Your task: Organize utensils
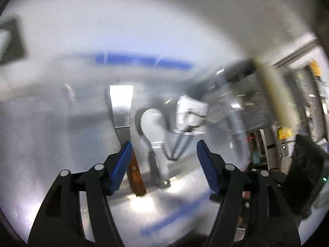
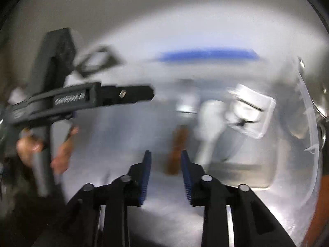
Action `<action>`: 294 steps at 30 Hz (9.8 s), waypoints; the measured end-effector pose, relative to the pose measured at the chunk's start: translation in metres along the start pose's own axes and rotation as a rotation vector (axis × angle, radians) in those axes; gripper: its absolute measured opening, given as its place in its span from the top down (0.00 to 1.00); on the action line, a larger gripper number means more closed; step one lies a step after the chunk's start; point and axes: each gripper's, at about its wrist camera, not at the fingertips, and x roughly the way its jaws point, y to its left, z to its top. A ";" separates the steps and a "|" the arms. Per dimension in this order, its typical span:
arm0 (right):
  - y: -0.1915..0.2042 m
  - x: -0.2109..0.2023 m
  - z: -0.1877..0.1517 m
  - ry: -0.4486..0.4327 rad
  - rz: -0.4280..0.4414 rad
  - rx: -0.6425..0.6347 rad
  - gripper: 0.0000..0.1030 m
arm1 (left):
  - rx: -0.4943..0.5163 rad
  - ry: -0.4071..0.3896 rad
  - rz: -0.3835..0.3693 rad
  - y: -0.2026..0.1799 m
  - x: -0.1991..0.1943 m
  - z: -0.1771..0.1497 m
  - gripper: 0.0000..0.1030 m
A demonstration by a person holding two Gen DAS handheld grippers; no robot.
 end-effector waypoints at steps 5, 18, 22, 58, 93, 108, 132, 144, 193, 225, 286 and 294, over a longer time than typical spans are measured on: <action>0.101 0.014 -0.069 0.088 0.159 -0.237 0.61 | -0.047 -0.209 0.017 0.023 -0.114 -0.088 0.23; 0.183 0.204 -0.189 0.553 -0.039 -0.364 0.61 | -0.582 -0.130 0.166 0.185 -0.140 -0.278 0.23; 0.192 0.200 -0.198 0.558 -0.109 -0.369 0.67 | -0.587 -0.105 0.122 0.191 -0.136 -0.290 0.23; 0.115 0.156 -0.203 0.527 0.280 0.147 0.93 | -0.663 0.234 -0.145 0.132 0.000 -0.324 0.81; -0.083 0.103 0.064 0.143 0.098 0.219 0.93 | -0.140 0.206 -0.067 0.014 0.111 0.048 0.93; -0.038 0.054 0.041 0.070 0.074 0.054 0.82 | 0.015 0.013 0.008 -0.004 0.014 0.010 0.55; 0.194 0.248 -0.198 0.546 -0.181 -0.566 0.70 | -0.598 -0.131 0.221 0.225 -0.172 -0.301 0.38; 0.155 0.231 -0.184 0.577 0.017 -0.240 0.93 | -0.664 -0.027 -0.001 0.218 -0.114 -0.318 0.38; -0.074 0.169 0.102 0.226 0.062 0.129 0.92 | -0.045 0.128 0.061 0.023 0.112 0.046 0.95; 0.033 -0.020 -0.062 -0.365 -0.517 -0.038 0.11 | 0.199 -0.597 0.686 -0.107 -0.103 -0.143 0.07; 0.044 0.034 -0.119 -0.263 -0.596 -0.094 0.05 | 0.058 -0.291 0.708 -0.081 -0.021 -0.213 0.07; 0.043 0.034 -0.118 -0.260 -0.597 -0.090 0.05 | 0.057 -0.284 0.711 -0.079 -0.019 -0.211 0.07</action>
